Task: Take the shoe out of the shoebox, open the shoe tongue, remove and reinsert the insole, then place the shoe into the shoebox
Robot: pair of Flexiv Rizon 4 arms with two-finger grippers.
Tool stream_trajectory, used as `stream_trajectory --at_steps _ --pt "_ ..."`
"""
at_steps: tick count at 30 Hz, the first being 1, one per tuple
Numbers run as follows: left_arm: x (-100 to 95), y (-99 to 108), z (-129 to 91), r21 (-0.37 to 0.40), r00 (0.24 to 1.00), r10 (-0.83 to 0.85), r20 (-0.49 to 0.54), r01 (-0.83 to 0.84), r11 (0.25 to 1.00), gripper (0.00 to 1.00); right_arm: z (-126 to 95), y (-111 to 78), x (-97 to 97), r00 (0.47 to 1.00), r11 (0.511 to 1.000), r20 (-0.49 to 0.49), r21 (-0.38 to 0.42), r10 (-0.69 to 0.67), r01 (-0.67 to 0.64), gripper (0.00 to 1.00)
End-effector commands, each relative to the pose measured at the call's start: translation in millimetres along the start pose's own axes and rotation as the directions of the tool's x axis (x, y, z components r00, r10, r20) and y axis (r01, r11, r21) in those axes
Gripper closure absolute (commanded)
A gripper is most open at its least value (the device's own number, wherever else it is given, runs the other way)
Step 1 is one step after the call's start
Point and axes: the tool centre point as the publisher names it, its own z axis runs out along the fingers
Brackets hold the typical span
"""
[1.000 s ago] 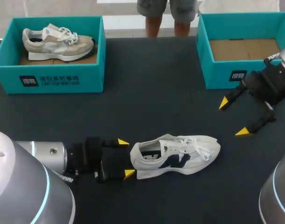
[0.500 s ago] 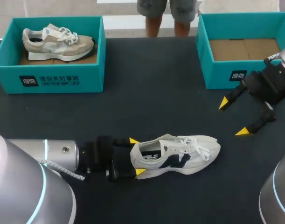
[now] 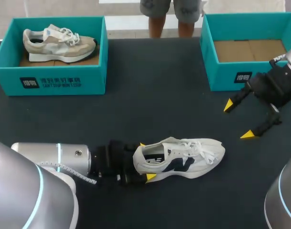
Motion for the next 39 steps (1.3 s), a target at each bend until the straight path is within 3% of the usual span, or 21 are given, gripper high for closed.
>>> stream_trajectory --at_steps 1,3,5,6,21,39 --pt "0.6 4 13 -0.018 1.000 -0.007 0.000 0.007 1.000 0.01 1 0.1 0.2 1.000 1.000 0.000 0.002 0.001 -0.001 0.00" --pt "0.6 6 14 -0.026 1.000 -0.015 -0.004 0.015 1.000 0.55 1 0.1 0.2 1.000 1.000 0.000 0.002 0.001 -0.001 0.00" --pt "0.6 8 14 -0.047 1.000 -0.022 -0.010 0.021 0.999 0.91 1 0.1 0.2 1.000 1.000 0.000 0.002 0.001 -0.001 0.00" --pt "0.6 9 14 -0.048 1.000 -0.026 -0.016 0.026 0.999 1.00 1 0.1 0.2 1.000 1.000 0.000 0.002 0.001 -0.001 0.00" --pt "-17.6 18 -9 -0.103 0.998 -0.005 -0.063 -0.001 0.995 1.00 1 0.1 0.2 1.000 1.000 0.000 0.002 0.001 -0.001 0.00" --pt "-12.8 15 -9 -0.097 0.997 -0.017 -0.070 0.010 0.995 1.00 1 0.1 0.2 1.000 1.000 0.000 0.002 0.001 -0.001 0.00"
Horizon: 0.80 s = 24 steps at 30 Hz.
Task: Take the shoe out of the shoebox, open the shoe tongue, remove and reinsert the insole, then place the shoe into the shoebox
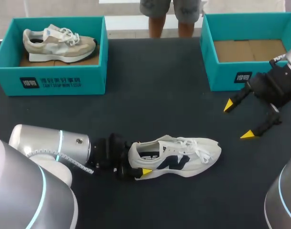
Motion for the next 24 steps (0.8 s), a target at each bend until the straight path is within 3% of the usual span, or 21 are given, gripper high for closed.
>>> stream_trajectory --at_steps 1,18,24 --pt "1.3 4 -1 -0.003 1.000 -0.001 0.000 0.001 1.000 1.00 1 0.1 0.2 1.000 1.000 0.000 0.002 0.001 -0.001 0.00" --pt "1.3 4 -1 -0.003 1.000 -0.001 0.000 0.001 1.000 1.00 1 0.1 0.2 1.000 1.000 0.000 0.002 0.001 -0.001 0.00" --pt "1.3 4 -1 -0.003 1.000 -0.001 0.000 0.001 1.000 1.00 26 24.2 4.5 0.993 0.994 0.044 -0.042 0.107 -0.105 0.00"
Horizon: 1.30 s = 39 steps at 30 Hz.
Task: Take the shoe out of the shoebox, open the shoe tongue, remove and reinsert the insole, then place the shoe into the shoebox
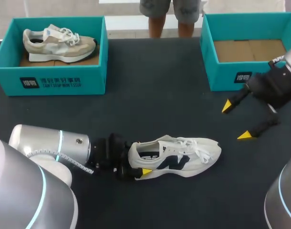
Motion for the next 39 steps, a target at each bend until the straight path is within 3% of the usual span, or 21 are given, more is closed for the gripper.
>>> stream_trajectory --at_steps 1,6,23,26,29,32,39 --pt "1.1 4 -1 -0.003 1.000 -0.001 -0.001 0.001 1.000 1.00 21 12.4 4.6 0.998 0.998 0.042 -0.037 0.047 -0.046 0.00" --pt "1.1 4 -1 -0.003 1.000 -0.001 -0.001 0.001 1.000 1.00 23 24.4 1.7 0.995 0.996 0.068 -0.046 0.076 -0.073 0.00" --pt "1.1 4 -1 -0.003 1.000 -0.001 -0.001 0.001 1.000 1.00 23 24.4 1.7 0.995 0.996 0.068 -0.046 0.076 -0.073 0.00" --pt "1.1 4 -1 -0.003 1.000 -0.001 -0.001 0.001 1.000 1.00 46 38.2 4.9 0.983 0.986 0.076 0.018 0.164 -0.166 0.00" --pt "1.1 4 -1 -0.003 1.000 -0.001 -0.001 0.001 1.000 1.00 53 51.3 7.2 0.975 0.979 0.124 0.075 0.182 -0.192 0.00" --pt "1.1 4 -1 -0.003 1.000 -0.001 -0.001 0.001 1.000 1.00 50 63.5 9.0 0.996 0.999 0.084 0.034 0.005 -0.008 0.00" --pt "1.1 4 -1 -0.003 1.000 -0.001 -0.001 0.001 1.000 1.00 50 63.5 9.0 0.996 0.999 0.084 0.034 0.005 -0.008 0.00"
